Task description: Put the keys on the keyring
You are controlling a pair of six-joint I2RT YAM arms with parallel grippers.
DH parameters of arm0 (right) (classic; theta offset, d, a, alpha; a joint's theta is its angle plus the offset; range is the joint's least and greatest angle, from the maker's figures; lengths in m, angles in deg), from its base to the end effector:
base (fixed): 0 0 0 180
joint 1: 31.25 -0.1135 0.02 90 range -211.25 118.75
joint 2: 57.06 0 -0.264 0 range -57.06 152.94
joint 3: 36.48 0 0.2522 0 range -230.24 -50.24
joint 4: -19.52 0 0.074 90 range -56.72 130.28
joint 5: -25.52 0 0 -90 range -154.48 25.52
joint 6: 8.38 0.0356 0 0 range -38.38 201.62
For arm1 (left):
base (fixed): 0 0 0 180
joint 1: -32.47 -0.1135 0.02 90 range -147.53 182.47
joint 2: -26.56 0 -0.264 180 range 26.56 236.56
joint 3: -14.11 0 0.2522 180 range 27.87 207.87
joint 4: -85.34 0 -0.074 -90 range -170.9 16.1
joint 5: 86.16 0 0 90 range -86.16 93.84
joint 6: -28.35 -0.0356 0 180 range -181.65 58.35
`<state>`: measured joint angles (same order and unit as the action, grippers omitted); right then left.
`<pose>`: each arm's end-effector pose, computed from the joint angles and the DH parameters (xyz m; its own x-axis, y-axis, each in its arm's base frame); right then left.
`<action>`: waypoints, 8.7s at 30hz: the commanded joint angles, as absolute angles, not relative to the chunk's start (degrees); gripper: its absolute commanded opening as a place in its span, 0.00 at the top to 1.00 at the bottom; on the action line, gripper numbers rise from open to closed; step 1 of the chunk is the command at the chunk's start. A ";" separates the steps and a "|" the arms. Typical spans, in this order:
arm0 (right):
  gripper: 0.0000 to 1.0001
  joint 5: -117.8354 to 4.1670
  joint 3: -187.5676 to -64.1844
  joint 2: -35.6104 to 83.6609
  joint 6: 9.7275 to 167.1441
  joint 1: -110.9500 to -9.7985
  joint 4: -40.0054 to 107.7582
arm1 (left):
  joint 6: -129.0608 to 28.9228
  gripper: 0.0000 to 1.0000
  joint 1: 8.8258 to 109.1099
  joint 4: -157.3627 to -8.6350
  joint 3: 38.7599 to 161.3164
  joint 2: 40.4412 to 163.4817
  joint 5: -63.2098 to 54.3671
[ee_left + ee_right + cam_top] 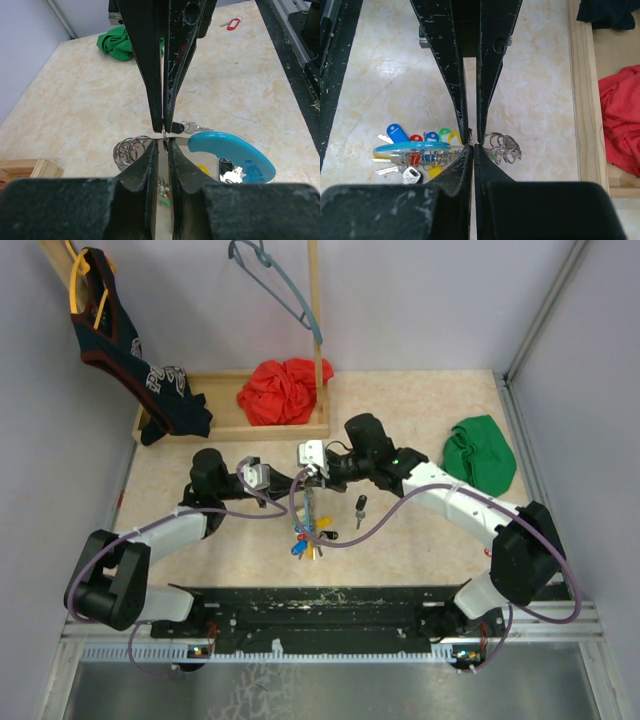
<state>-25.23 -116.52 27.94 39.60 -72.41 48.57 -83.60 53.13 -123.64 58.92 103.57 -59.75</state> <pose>0.2355 0.2358 0.2979 0.2926 -0.4327 -0.8527 -0.9539 -0.0697 -0.2920 0.2355 -0.1229 0.2313 0.3227 0.0560 -0.9449 0.9413 0.0860 0.3265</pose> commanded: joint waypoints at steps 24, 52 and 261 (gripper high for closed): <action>0.69 -43.09 -110.03 17.80 62.53 -73.92 36.16 | -87.03 1.00 54.20 -130.54 53.88 99.35 -53.89; 0.62 -56.68 -94.06 15.54 75.88 -73.53 25.96 | -81.47 1.00 54.25 -132.71 52.49 98.88 -49.94; 0.78 -56.90 -88.25 3.13 77.50 -74.37 23.02 | -80.80 1.00 54.11 -127.04 55.11 100.57 -51.89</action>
<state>-48.88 -84.50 5.55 71.58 -74.56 8.51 -78.16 54.31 -125.82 55.88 102.69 -52.43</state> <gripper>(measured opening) 0.185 0.006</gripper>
